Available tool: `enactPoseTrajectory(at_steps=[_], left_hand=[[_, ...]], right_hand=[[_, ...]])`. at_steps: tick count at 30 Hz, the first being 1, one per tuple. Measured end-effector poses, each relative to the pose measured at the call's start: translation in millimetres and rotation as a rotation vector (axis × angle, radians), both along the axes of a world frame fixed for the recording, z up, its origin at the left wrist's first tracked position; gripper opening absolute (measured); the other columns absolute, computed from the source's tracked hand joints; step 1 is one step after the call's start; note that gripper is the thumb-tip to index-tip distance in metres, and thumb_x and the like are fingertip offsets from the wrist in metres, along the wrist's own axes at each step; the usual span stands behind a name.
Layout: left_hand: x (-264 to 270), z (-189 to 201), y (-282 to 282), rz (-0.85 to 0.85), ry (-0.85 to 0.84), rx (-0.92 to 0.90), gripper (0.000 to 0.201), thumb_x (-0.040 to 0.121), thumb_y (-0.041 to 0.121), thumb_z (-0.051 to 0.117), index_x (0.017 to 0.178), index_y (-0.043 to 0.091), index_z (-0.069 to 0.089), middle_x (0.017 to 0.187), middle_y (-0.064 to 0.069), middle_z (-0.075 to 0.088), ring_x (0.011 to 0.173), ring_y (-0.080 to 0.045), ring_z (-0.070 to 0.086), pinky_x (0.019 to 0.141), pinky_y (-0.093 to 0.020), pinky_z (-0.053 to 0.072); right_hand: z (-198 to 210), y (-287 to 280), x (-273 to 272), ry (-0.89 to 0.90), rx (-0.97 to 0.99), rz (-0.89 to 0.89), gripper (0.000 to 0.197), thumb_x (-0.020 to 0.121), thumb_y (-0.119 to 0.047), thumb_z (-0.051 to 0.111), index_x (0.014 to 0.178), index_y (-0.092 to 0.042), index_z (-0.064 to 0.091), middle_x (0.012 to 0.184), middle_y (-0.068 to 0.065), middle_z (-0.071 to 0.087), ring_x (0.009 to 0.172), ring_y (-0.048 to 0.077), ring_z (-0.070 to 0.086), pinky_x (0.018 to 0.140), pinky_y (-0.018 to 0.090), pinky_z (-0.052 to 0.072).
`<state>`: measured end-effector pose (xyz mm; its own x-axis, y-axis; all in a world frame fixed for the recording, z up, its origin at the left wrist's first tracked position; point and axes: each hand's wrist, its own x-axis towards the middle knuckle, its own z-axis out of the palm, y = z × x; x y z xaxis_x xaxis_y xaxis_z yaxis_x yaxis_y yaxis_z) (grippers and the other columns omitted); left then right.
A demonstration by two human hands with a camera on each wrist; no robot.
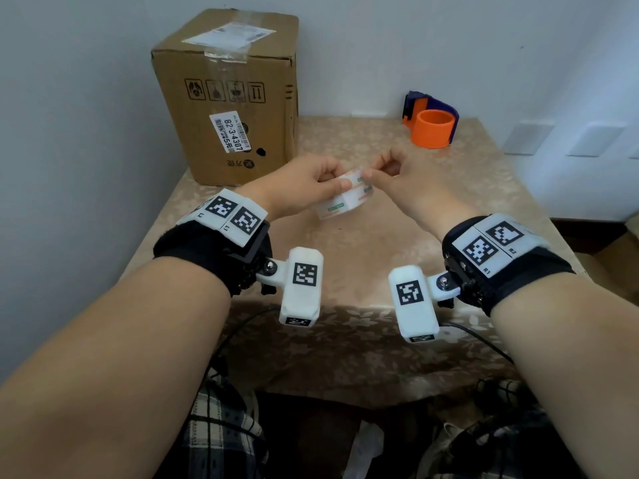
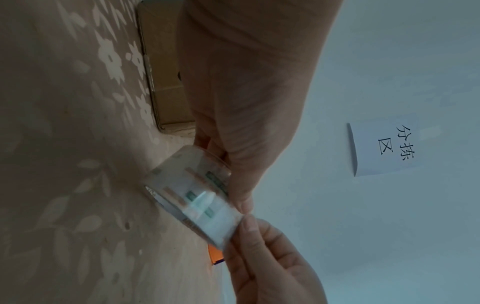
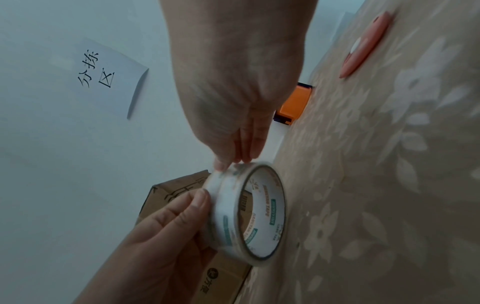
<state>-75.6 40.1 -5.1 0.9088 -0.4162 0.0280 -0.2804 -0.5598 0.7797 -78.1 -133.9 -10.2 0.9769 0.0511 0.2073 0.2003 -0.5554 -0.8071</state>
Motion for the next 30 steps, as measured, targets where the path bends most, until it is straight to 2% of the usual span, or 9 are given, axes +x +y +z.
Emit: enactPoseTrajectory(at_steps=[3, 7, 11, 14, 17, 21, 26, 27, 30], left_hand=[[-2.8, 0.6, -3.2, -0.014, 0.021, -0.027, 0.021, 0.095, 0.021, 0.054, 0.076, 0.028, 0.057, 0.069, 0.012, 0.057, 0.054, 0.011, 0.051, 0.056, -0.005, 0.040], [-1.8, 4.1, 1.0, 0.020, -0.055, 0.027, 0.023, 0.095, 0.023, 0.055, 0.071, 0.024, 0.056, 0.064, 0.011, 0.052, 0.050, 0.007, 0.046, 0.052, -0.008, 0.036], [-1.3, 9.5, 2.5, 0.037, -0.145, 0.159, 0.027, 0.093, 0.028, 0.056, 0.086, 0.002, 0.062, 0.070, -0.003, 0.052, 0.063, -0.014, 0.044, 0.062, -0.027, 0.036], [-2.9, 10.8, -3.0, 0.084, -0.247, 0.314, 0.028, 0.095, 0.033, 0.051, 0.091, 0.008, 0.060, 0.068, 0.004, 0.049, 0.067, -0.014, 0.043, 0.076, -0.027, 0.028], [-1.5, 8.2, -7.0, 0.136, -0.346, 0.465, 0.025, 0.096, 0.037, 0.045, 0.085, 0.017, 0.054, 0.071, 0.007, 0.051, 0.073, -0.016, 0.047, 0.082, -0.031, 0.020], [4.6, 5.0, -1.2, 0.227, -0.390, 0.538, 0.036, 0.097, 0.036, 0.042, 0.063, 0.027, 0.035, 0.063, 0.012, 0.045, 0.073, -0.020, 0.047, 0.086, -0.036, 0.025], [4.6, 0.8, -0.7, 0.271, -0.330, 0.478, 0.025, 0.096, 0.036, 0.044, 0.078, 0.019, 0.048, 0.067, 0.010, 0.049, 0.077, -0.020, 0.047, 0.087, -0.037, 0.027], [4.3, -0.1, -0.5, 0.267, -0.293, 0.442, 0.024, 0.095, 0.036, 0.046, 0.079, 0.019, 0.049, 0.065, 0.012, 0.046, 0.078, -0.020, 0.047, 0.089, -0.037, 0.029], [3.1, -1.7, -1.4, 0.238, -0.207, 0.323, 0.020, 0.093, 0.034, 0.054, 0.081, 0.018, 0.054, 0.064, 0.013, 0.045, 0.076, -0.019, 0.048, 0.086, -0.037, 0.038]], right_hand=[[5.6, 0.3, 0.5, -0.085, 0.026, -0.059, 0.009, 0.085, -0.011, 0.064, 0.092, -0.004, 0.064, 0.075, -0.003, 0.058, 0.066, 0.005, 0.053, 0.059, 0.006, 0.043], [8.9, -1.0, -2.2, -0.092, 0.022, -0.069, 0.006, 0.084, -0.010, 0.066, 0.086, -0.010, 0.060, 0.074, 0.000, 0.060, 0.071, 0.012, 0.055, 0.063, 0.011, 0.045], [8.7, 1.2, -3.6, -0.064, -0.003, -0.052, 0.016, 0.085, -0.008, 0.064, 0.075, -0.015, 0.053, 0.084, 0.015, 0.063, 0.082, 0.028, 0.062, 0.079, 0.038, 0.052], [10.8, 0.6, -3.7, -0.036, 0.015, -0.062, 0.032, 0.084, -0.006, 0.064, 0.065, -0.024, 0.045, 0.082, 0.014, 0.061, 0.085, 0.036, 0.063, 0.084, 0.047, 0.053], [14.2, 1.7, -6.8, -0.006, 0.035, -0.033, 0.032, 0.085, -0.005, 0.064, 0.066, -0.024, 0.045, 0.085, 0.020, 0.065, 0.082, 0.031, 0.063, 0.083, 0.044, 0.053], [18.9, 13.7, -11.7, -0.013, 0.033, 0.043, 0.030, 0.086, -0.006, 0.063, 0.067, -0.022, 0.045, 0.082, 0.015, 0.064, 0.078, 0.024, 0.061, 0.079, 0.039, 0.052], [22.2, 14.1, -11.2, -0.033, 0.001, 0.038, 0.021, 0.085, -0.008, 0.063, 0.073, -0.020, 0.050, 0.076, 0.005, 0.061, 0.078, 0.020, 0.059, 0.071, 0.026, 0.049], [22.0, 11.4, -10.1, -0.042, 0.025, 0.006, 0.016, 0.084, -0.009, 0.065, 0.080, -0.017, 0.051, 0.082, 0.011, 0.064, 0.079, 0.023, 0.060, 0.074, 0.029, 0.049], [20.4, 1.8, -6.2, -0.045, 0.073, -0.059, 0.028, 0.081, -0.011, 0.067, 0.093, -0.020, 0.044, 0.094, 0.021, 0.066, 0.084, 0.029, 0.063, 0.081, 0.038, 0.050]])
